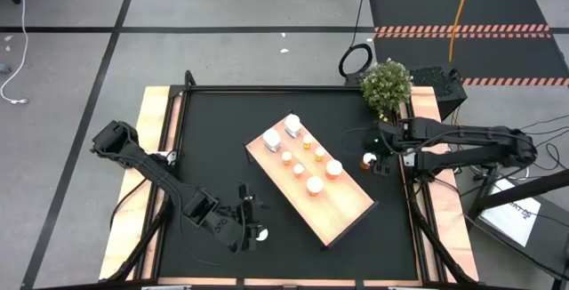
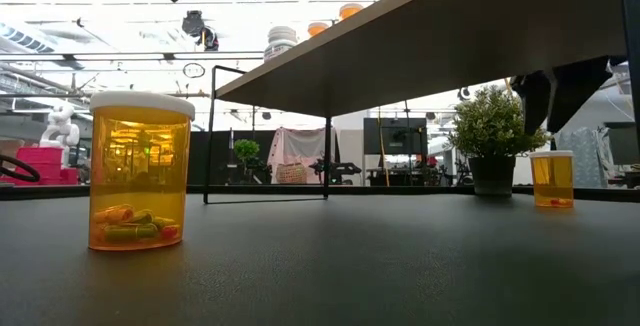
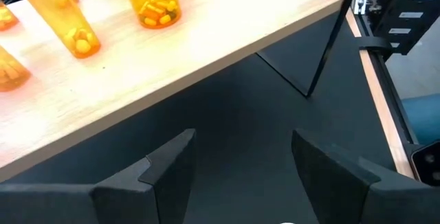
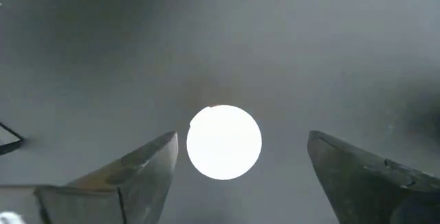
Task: Pick and place medicine bottles onto shelf by color
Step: Put the large orange pill bottle on the shelf aligned with the other large orange pill bottle
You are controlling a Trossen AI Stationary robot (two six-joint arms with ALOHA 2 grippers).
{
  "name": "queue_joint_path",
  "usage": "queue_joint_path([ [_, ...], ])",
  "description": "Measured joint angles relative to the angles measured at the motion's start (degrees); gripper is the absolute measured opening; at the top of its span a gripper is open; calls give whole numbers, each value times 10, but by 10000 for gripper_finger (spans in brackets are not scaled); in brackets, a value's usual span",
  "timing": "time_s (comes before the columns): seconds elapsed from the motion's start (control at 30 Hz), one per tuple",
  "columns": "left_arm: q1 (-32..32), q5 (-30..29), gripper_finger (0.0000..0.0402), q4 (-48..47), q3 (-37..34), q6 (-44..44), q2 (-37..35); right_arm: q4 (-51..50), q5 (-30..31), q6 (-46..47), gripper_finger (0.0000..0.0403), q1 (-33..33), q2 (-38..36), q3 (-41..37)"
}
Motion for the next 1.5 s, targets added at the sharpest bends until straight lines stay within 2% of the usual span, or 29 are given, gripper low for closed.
queue_joint_path([
  [0.2,0,0,239,1,0,-2,0,0,0,0,338,0,34,0],
  [0.87,0,0,239,-2,0,11,0,13,16,43,337,0,145,0],
  [1.1,0,0,239,-2,0,12,0,12,17,44,306,0,161,0],
  [1.5,0,0,239,-2,0,-5,0,13,16,45,215,0,161,0],
])
